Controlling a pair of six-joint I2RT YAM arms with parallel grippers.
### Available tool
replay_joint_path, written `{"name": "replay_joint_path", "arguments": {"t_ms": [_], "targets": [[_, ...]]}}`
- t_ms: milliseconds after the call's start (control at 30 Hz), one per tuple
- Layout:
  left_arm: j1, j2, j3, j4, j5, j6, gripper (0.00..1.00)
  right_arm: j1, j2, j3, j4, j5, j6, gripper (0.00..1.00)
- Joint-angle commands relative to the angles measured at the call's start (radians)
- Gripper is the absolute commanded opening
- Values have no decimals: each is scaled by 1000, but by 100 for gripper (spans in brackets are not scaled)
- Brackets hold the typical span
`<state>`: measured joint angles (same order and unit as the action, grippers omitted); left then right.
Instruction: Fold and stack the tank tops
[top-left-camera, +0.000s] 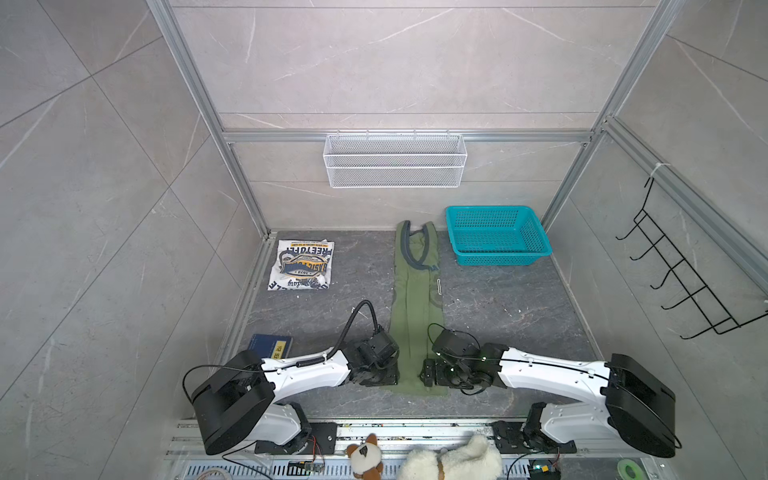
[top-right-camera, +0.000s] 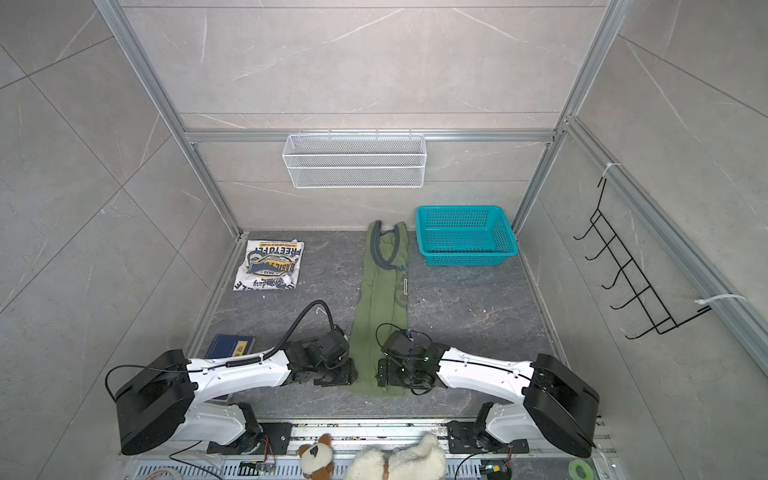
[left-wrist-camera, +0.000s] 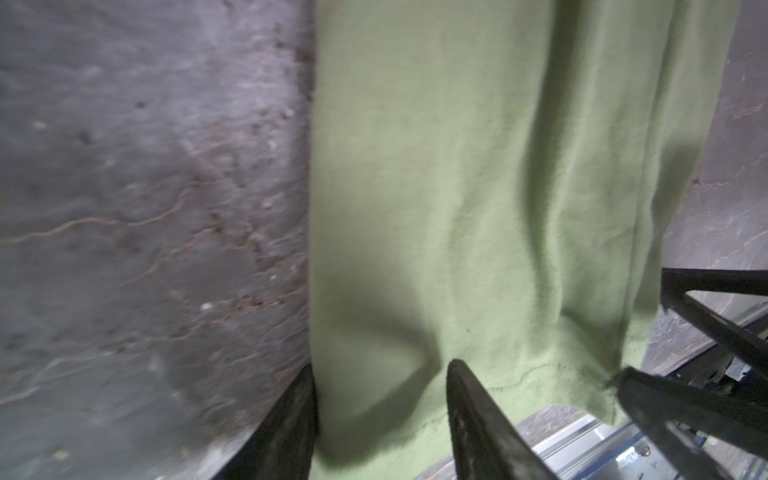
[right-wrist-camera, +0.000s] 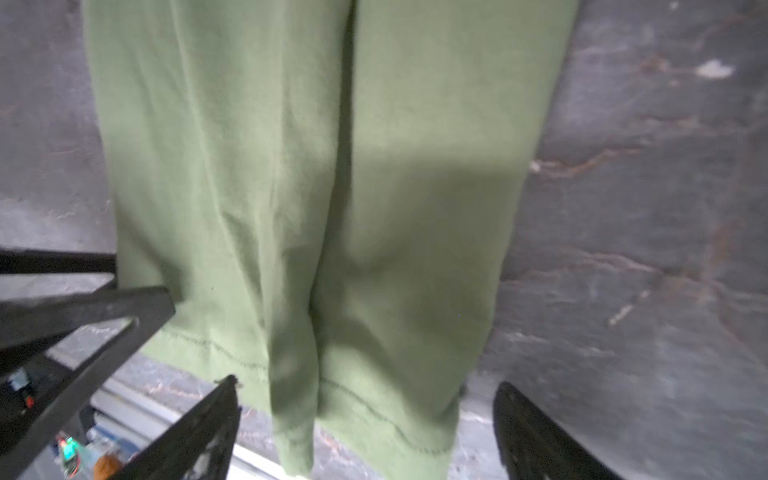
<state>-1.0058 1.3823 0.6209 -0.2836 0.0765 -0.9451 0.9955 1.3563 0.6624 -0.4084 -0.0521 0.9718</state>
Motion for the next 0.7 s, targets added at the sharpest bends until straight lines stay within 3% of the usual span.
{"name": "replay_joint_path", "arguments": {"t_ms": [0,200,433,600,667], "targets": [[-25,31,-7,-25,-13,-40,47,12,20,22,-57,52,5,90],[-40,-9,-44,-29,-12,-78,34,12,-27,-34,-72,65,31,70],[-43,-30,-53,-33,-4,-87,31,12,-39,-92,-37,62,86,44],[-49,-72,-83,-29,-3,-117,34,12,-86,-119,-39,72,106,44],[-50,-92,-95,-25,-2,-129,37,13,-121,-125,-33,59,104,49]]}}
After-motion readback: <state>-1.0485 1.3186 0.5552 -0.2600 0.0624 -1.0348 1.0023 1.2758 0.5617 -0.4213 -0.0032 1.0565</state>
